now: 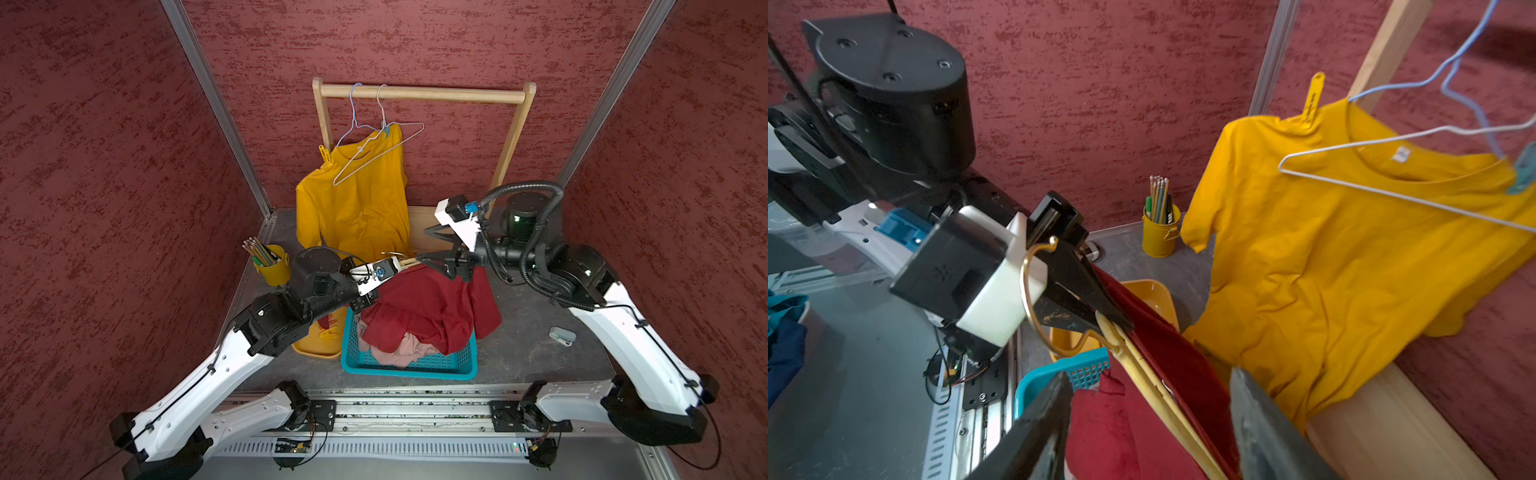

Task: Remove the clothespins securing t-shirts to the hanger
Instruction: Pick up the hanger from the clothes rail.

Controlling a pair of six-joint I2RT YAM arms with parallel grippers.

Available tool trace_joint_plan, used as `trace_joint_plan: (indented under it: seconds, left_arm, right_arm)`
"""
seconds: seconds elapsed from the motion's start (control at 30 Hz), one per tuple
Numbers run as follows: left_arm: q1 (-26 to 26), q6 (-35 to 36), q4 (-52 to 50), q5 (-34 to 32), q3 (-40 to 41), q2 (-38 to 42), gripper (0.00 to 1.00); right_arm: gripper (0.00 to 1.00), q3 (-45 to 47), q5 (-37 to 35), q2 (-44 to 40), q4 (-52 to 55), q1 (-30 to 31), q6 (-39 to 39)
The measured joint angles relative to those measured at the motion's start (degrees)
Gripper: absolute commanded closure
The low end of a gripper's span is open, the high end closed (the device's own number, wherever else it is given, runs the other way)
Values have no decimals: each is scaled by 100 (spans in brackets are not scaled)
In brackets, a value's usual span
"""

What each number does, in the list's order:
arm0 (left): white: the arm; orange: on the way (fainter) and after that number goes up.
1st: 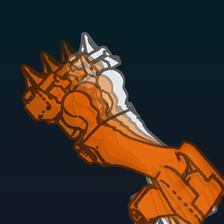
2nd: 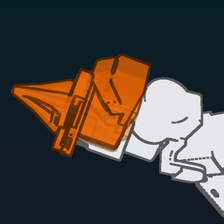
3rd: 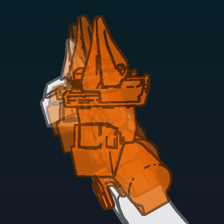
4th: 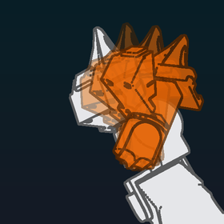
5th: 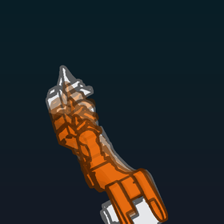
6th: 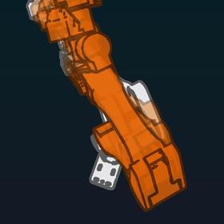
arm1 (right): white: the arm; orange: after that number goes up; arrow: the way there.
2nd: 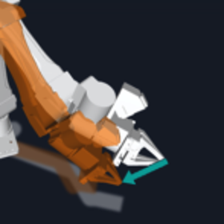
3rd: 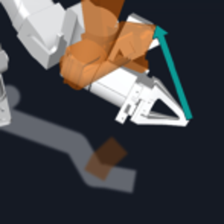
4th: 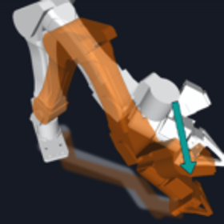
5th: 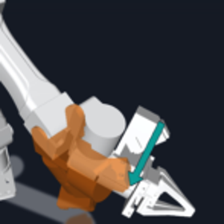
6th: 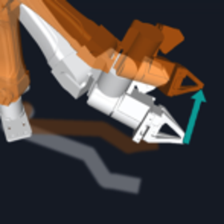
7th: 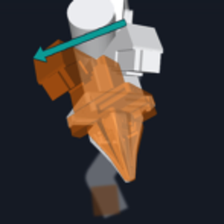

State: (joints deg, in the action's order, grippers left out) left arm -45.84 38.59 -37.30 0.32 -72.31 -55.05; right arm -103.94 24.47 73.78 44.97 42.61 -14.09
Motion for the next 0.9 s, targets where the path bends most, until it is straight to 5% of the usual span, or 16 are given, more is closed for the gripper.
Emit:
trace_joint_plan:
  seconds: [0.7, 0.9]
  left_arm:
    - [-79, 542, -2538, 483, -4666, -354, 100]
    - [-79, 540, -3220, 844, -4986, -485, 100]
  right_arm:
    - [30, -306, -870, -1419, -748, 4, -20]
    - [29, -581, -942, -1307, -614, 4, 61]
